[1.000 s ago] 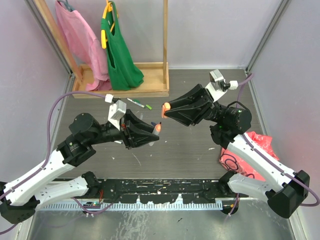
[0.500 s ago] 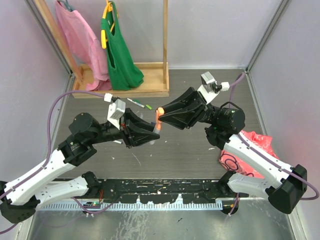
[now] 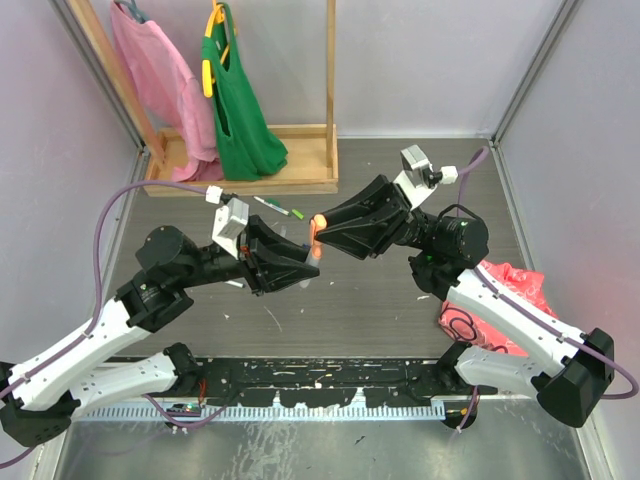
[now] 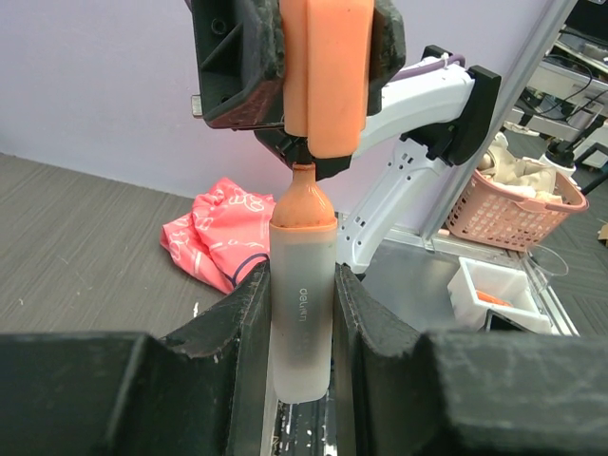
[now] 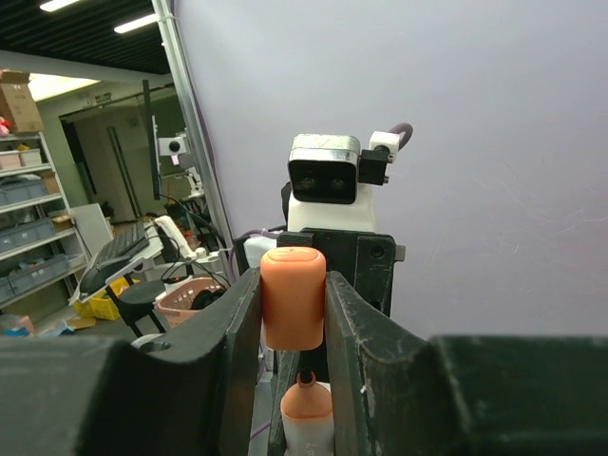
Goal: Insert the pens into the pen caps
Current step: Insert the pen cap onto the pen.
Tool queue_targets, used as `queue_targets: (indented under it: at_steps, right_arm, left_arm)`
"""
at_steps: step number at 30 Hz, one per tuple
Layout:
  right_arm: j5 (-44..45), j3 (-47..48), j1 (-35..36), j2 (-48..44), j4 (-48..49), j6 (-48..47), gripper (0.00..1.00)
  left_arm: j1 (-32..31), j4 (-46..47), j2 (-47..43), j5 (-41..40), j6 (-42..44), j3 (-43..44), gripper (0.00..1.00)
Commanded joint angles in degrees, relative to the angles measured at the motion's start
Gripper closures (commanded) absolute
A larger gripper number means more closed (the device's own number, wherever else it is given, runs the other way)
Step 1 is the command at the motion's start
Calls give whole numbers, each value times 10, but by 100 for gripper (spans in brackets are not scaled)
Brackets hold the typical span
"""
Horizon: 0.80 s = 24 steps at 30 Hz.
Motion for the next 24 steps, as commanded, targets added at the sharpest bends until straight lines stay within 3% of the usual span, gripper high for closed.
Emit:
queue_targets:
  at_steps: [1, 24]
  right_arm:
    - [19, -2, 4, -10, 19, -8, 98]
    - [16, -24, 12, -7, 24, -10, 95]
  left_arm:
    - [2, 43, -14, -4, 4, 7, 100]
    - [2, 65, -18, -17, 5, -2, 100]
